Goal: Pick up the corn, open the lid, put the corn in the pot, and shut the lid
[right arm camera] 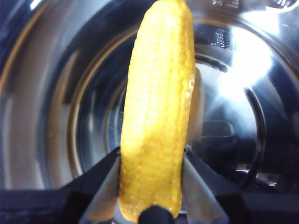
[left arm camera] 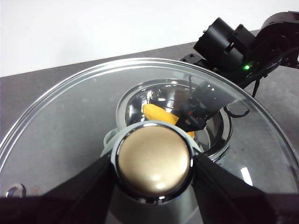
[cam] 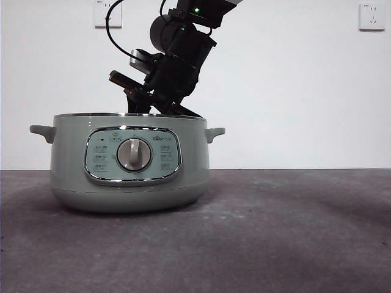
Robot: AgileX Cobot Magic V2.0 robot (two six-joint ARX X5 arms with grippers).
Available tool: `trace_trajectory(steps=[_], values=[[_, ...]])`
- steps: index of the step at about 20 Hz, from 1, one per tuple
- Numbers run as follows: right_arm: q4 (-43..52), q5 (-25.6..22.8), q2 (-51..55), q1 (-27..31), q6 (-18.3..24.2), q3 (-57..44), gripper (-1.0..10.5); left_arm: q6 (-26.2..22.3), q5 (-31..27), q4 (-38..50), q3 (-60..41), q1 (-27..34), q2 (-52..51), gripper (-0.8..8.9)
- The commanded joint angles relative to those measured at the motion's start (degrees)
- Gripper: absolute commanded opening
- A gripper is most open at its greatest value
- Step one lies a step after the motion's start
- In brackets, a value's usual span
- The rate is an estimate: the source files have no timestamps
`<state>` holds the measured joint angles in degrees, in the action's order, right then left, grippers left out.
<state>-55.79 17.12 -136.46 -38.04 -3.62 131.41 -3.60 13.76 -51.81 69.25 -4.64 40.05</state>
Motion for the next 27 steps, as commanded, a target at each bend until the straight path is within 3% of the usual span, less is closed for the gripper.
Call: trace_trajectory(steps=[1,3,6,9,10,13,16,20,24,27], values=[[-1.4,-1.31,-2.89,-0.33,0.83,-0.5,-0.1,-0.48,0.37,2.97,0.66,-0.55,-0.68,-0.08],[-4.44,-3.28,-3.23,-0.68,3.54,-0.5,-0.1,-0.48,0.37,2.95,0.66,-0.72,-0.68,-0.08],[-7.87,-11.19,-3.32,-2.54,8.41,-0.5,-0.1,-0.48,0.37,2.95,0.66,-1.07,-0.63,-0.08],[-7.52,-11.19,-3.32,-3.19,8.41,-0.5,-0.1,-0.5,0.37,2.19,0.66,-1.6,-0.17,-0.08],[-7.26,-11.15,-3.32,-3.28,8.37,-0.5,0.4,-0.5,0.37,1.84,0.66,-1.73,-0.11,-0.08],[-7.04,-11.19,-3.3,-3.52,8.31,-0.42,3.7,-0.52,0.33,1.88,0.66,-1.73,0.09,-0.08],[-6.36,-11.37,-3.19,-3.56,8.11,1.27,4.5,-0.52,0.33,1.97,0.66,-1.73,0.76,-0.08],[-9.57,-12.11,-3.17,-3.56,6.58,13.05,4.5,-0.52,0.35,2.08,0.66,-1.75,1.75,-0.08],[-21.55,-18.27,-3.17,-3.56,5.92,31.98,4.4,-0.57,0.35,4.37,0.68,-2.64,3.56,-0.08],[-23.21,-21.05,-1.22,-3.39,2.62,41.68,4.4,-1.16,0.35,6.34,0.68,-3.45,7.19,-0.08]])
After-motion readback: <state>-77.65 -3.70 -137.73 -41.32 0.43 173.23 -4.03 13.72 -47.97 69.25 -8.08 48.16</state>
